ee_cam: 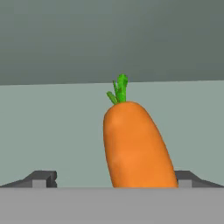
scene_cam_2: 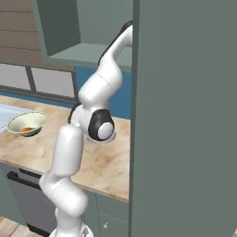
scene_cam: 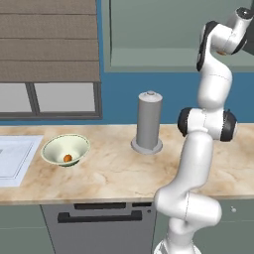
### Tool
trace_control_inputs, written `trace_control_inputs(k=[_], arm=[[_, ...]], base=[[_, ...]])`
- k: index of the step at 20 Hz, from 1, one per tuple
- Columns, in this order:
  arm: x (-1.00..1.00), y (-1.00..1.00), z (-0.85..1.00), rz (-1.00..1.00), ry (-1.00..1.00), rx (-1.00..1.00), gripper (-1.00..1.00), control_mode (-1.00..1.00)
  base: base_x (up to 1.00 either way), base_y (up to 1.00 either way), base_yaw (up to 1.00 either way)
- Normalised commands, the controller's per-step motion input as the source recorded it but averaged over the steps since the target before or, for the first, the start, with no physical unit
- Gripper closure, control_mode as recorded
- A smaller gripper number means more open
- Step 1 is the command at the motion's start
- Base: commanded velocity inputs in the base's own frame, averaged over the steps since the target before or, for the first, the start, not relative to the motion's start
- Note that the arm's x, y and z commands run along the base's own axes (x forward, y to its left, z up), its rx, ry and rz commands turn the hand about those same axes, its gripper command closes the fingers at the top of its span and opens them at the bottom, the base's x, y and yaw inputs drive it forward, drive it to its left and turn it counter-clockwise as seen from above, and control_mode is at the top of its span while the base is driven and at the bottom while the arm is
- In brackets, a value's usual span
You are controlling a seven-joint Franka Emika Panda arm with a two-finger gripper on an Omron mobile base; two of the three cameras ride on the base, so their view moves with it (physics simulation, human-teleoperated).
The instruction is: Pick the carrots from the cabinet and place them in one bowl. Pick the garlic from the sink and place it in the other bowl.
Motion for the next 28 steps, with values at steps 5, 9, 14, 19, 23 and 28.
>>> trace_control_inputs(k=[5, 9, 14, 19, 23, 28], arm=[[0.08, 0.0, 0.0, 0.0, 0.01, 0.0, -1.0, -1.0], [0.0, 0.0, 0.0, 0.0, 0.04, 0.0, -1.0, -1.0], [0.0, 0.0, 0.0, 0.0, 0.04, 0.0, 1.0, -1.0], [-0.03, 0.0, 0.0, 0.0, 0.0, 0.0, 1.0, -1.0], [-0.86, 0.33, 0.0, 0.04, -0.08, 0.0, 1.0, -1.0], [-0.87, 0.59, 0.0, 0.06, -0.13, 0.0, 1.0, -1.0]], base=[[0.0, 0.0, 0.0], [0.0, 0.0, 0.0], [0.0, 0.0, 0.0], [0.0, 0.0, 0.0], [0.0, 0.0, 0.0], [0.0, 0.0, 0.0]])
